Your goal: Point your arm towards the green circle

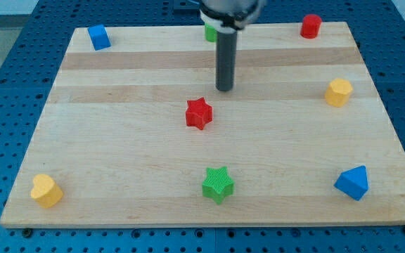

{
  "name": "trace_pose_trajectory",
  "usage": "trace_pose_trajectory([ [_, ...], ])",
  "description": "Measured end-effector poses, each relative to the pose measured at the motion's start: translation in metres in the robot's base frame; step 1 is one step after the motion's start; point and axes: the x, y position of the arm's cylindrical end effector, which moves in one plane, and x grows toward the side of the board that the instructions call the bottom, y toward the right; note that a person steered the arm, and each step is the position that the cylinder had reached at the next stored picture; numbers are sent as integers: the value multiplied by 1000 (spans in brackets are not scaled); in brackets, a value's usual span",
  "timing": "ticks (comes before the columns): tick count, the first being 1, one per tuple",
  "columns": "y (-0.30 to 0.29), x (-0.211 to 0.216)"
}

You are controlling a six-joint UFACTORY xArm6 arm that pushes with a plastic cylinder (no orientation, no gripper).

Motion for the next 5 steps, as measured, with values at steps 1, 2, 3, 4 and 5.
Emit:
trace_pose_trajectory([
  [1,-56,-36],
  [2,-113,-97],
  [3,-118,-161],
  [4,-114,-162],
  [5,-107,-162],
])
